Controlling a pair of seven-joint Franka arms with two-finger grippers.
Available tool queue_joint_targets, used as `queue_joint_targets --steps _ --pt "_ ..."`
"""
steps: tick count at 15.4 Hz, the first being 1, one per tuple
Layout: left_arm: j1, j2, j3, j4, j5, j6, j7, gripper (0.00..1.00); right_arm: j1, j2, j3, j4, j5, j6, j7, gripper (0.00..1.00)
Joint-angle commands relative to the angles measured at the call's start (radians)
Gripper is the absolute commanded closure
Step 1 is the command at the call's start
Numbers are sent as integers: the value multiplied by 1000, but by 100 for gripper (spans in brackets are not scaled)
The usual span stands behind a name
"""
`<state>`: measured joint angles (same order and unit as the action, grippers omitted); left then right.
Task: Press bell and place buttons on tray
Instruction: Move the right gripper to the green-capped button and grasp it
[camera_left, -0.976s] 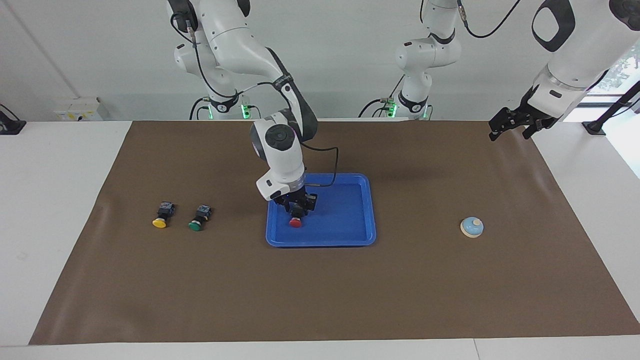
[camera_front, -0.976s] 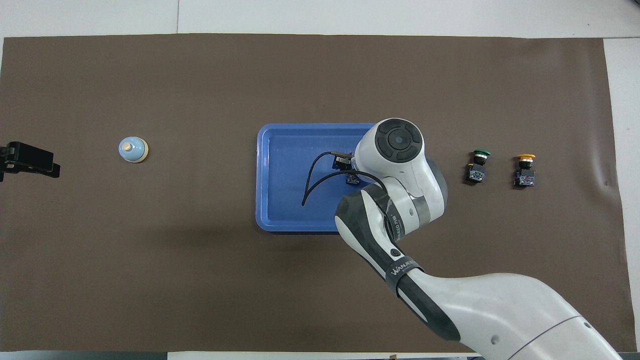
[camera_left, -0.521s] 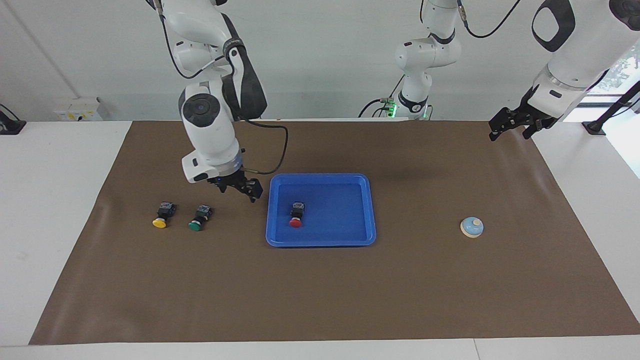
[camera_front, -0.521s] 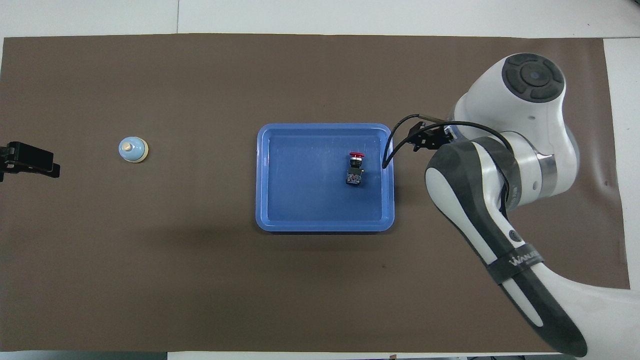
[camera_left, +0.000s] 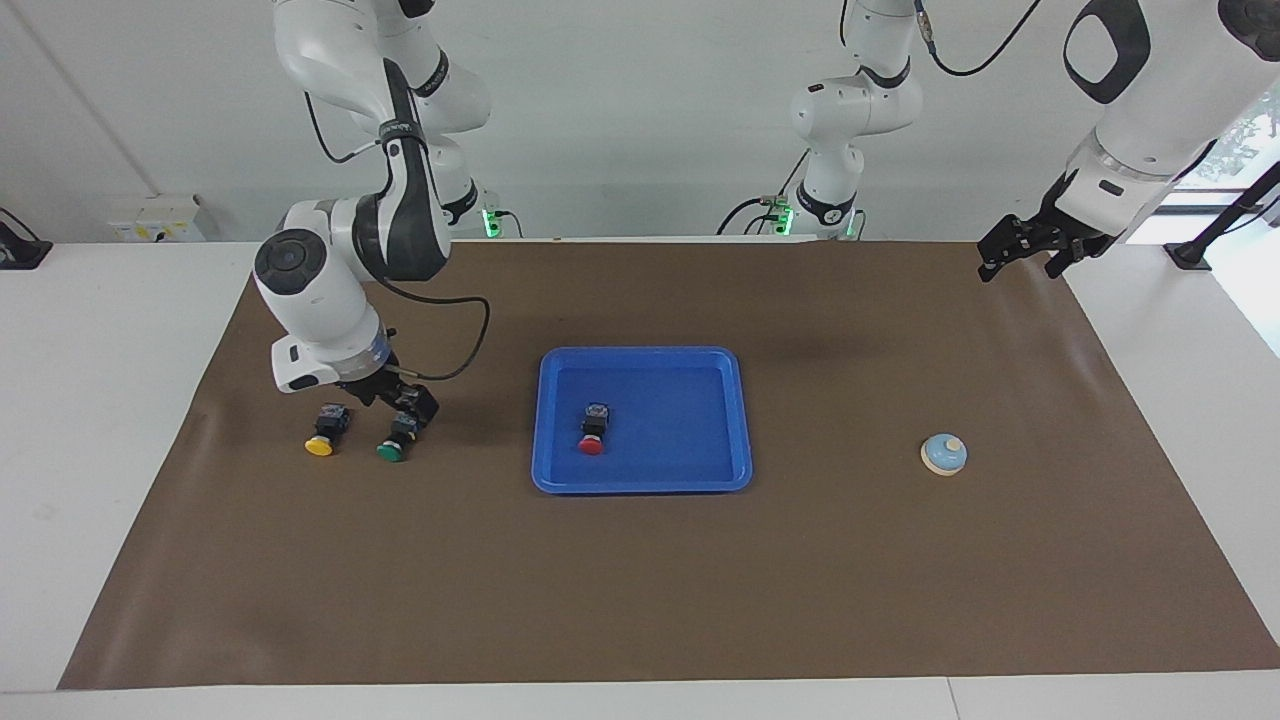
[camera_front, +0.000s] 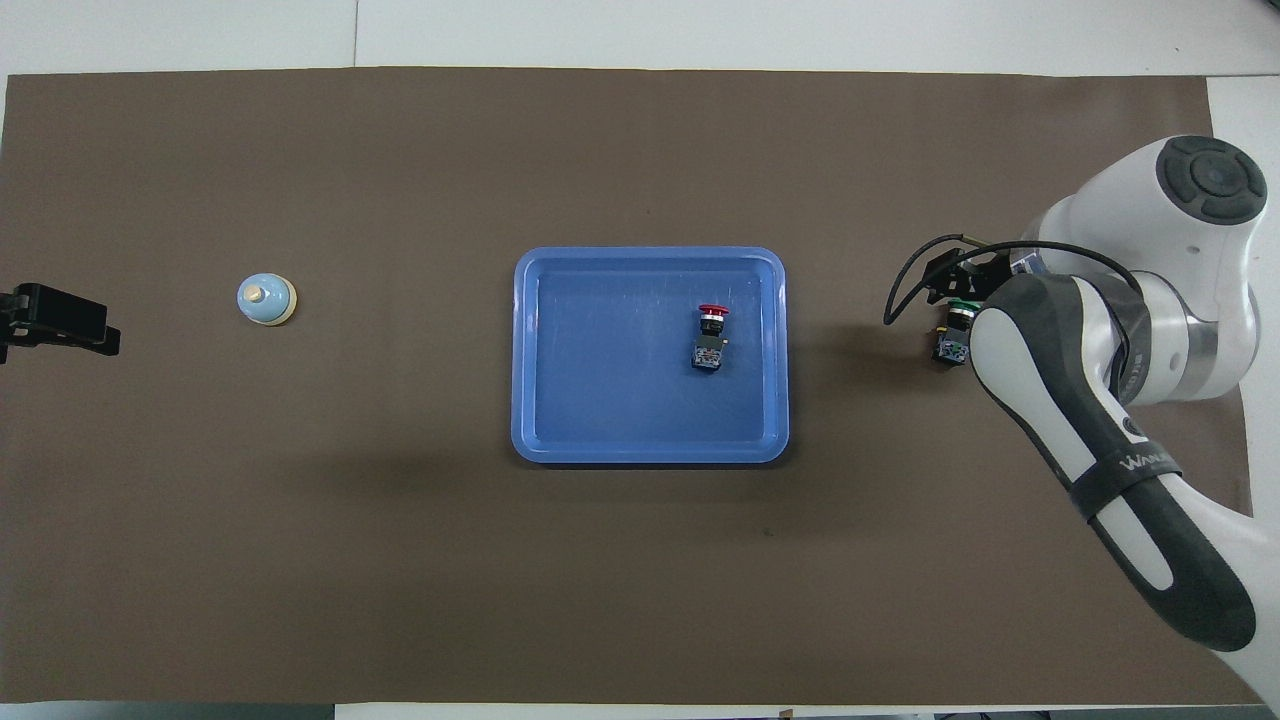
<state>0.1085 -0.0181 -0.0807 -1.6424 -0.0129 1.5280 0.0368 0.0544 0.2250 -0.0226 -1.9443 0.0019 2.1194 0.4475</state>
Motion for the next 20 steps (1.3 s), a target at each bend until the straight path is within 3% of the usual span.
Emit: queue_joint_targets --steps 1,9,11,14,16,17,20 --pt "-4 -13 6 -4 -1 -3 5 0 -13 -47 12 -116 -13 95 -19 0" --pt "-4 -11 6 -4 -1 -3 5 0 -22 19 12 -209 -13 295 -43 2" --pt "-3 -13 6 -4 -2 -3 5 0 -24 20 12 -209 -13 295 -47 18" --pt "-4 -11 6 -4 -2 -3 5 0 -24 20 12 -209 -13 297 -56 67" --pt "-4 -13 6 -4 -2 -3 5 0 -24 23 12 -206 -13 295 -55 94" --pt "-4 -13 6 -4 -1 -3 5 0 -24 23 12 -205 -13 292 -55 100" --pt "-4 -13 6 -4 -1 -3 5 0 -12 16 12 -188 -13 263 -56 100"
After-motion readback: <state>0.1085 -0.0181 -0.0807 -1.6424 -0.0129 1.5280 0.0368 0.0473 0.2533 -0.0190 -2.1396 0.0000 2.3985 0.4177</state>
